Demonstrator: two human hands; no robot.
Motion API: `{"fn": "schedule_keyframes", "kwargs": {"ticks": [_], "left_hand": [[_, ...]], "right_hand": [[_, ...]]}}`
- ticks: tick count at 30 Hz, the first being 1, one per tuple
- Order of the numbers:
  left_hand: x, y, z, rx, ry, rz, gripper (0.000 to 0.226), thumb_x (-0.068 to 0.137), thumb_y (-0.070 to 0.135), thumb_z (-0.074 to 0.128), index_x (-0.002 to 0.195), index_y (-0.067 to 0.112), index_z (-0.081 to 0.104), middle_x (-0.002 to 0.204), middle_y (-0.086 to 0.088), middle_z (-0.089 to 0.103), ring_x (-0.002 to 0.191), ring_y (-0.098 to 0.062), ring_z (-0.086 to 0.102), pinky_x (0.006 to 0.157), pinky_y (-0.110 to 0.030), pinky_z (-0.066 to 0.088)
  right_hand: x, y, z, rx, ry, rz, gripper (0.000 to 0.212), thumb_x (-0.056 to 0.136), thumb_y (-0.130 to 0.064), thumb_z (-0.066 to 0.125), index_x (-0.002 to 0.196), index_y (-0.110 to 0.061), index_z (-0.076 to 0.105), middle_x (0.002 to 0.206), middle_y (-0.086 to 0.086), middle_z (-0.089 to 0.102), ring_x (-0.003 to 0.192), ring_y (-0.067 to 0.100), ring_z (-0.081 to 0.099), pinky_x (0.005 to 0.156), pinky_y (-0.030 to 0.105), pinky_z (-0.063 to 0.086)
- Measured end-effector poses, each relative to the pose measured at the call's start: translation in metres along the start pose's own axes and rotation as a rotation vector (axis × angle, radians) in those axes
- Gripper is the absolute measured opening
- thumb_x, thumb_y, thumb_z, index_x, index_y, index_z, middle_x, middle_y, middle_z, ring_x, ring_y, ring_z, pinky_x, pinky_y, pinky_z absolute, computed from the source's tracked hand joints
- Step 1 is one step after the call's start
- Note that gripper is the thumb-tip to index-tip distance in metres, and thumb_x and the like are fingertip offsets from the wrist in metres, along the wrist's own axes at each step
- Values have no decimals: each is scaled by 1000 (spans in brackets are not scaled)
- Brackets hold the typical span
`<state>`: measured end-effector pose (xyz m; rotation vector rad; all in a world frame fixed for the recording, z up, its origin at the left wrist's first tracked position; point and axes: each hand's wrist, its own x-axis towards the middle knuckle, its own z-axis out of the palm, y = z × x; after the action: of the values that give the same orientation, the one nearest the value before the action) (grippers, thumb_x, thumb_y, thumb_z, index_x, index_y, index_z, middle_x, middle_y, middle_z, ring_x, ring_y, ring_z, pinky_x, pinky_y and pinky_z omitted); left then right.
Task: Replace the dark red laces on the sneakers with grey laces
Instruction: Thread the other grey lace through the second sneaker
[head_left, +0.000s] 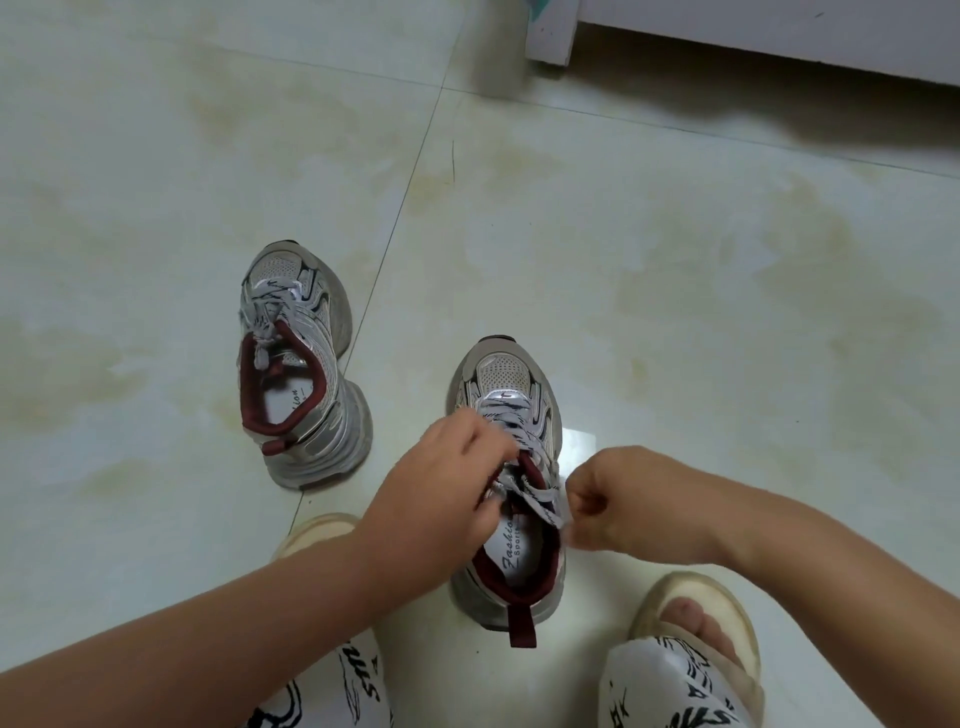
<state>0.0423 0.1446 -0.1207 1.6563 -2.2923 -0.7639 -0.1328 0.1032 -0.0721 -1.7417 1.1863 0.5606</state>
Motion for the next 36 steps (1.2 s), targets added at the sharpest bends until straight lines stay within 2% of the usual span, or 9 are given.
{"fn": "schedule_keyframes", "kwargs": {"ticks": [4, 9, 13, 16, 21, 25, 27, 30, 36], "left_hand": [[1, -8, 0, 77, 55, 250, 12, 74, 23, 52, 79, 20, 63, 89, -1, 51, 84, -14, 42, 68, -26, 37], [-5, -13, -1, 212, -25, 330, 11, 75, 24, 53, 69, 20, 61, 94, -2, 51, 90, -16, 42, 72, -28, 37], [-8, -5, 1, 6, 41, 75, 24, 77, 33, 46, 69, 21, 66, 86, 3, 48, 84, -13, 40, 69, -28, 38], [-3, 11, 1, -77, 101, -156, 35, 85, 38, 44, 70, 15, 66, 83, 3, 42, 83, -16, 39, 71, -31, 35], [6, 25, -1, -131, -101, -369, 25, 92, 37, 48, 104, 26, 68, 99, 1, 38, 109, -18, 38, 95, -33, 37], [15, 19, -4, -193, -135, -348, 15, 85, 23, 58, 87, 24, 73, 89, 3, 45, 97, -14, 44, 87, -29, 42], [17, 16, -6, -258, -140, -325, 14, 85, 20, 59, 80, 18, 71, 79, 9, 50, 90, -9, 48, 83, -26, 43], [18, 13, -14, -372, -213, -326, 16, 87, 17, 58, 72, 17, 63, 77, 11, 49, 79, -6, 48, 76, -22, 42], [12, -4, -46, -564, -432, -276, 22, 89, 11, 57, 68, 19, 54, 78, 0, 54, 74, -10, 48, 71, -18, 39]], "right_hand": [[-3, -5, -1, -21, -111, 83, 36, 92, -43, 51, 85, -11, 65, 82, 3, 59, 76, 16, 54, 72, 27, 43], [1, -5, 3, -51, 296, 96, 32, 88, -42, 56, 117, -29, 51, 109, -3, 55, 101, 19, 53, 80, 29, 40], [5, -4, 19, -189, 388, -40, 11, 89, -35, 54, 87, -26, 47, 90, -3, 46, 95, 21, 53, 69, 29, 35], [-2, -5, 27, -231, 462, -201, 18, 91, -31, 49, 78, -24, 38, 76, -7, 41, 78, 18, 43, 59, 24, 29], [-8, -9, 34, 12, 374, -357, 10, 84, -24, 64, 74, -21, 64, 75, -11, 53, 74, 10, 50, 64, 14, 38], [-2, -8, 33, 400, 434, -164, 13, 80, -13, 59, 69, -15, 66, 72, 1, 64, 72, 21, 58, 68, 33, 47], [5, -4, 32, 376, 508, -53, 5, 80, -18, 60, 80, -17, 56, 72, -1, 59, 69, 21, 53, 62, 29, 42], [13, 0, 34, 290, 409, 29, 22, 84, -27, 63, 93, -21, 44, 83, -1, 61, 72, 19, 58, 66, 31, 45], [19, 3, 35, 285, 425, 44, 15, 84, -21, 61, 89, -16, 48, 88, 2, 62, 76, 24, 59, 69, 33, 46]]}}
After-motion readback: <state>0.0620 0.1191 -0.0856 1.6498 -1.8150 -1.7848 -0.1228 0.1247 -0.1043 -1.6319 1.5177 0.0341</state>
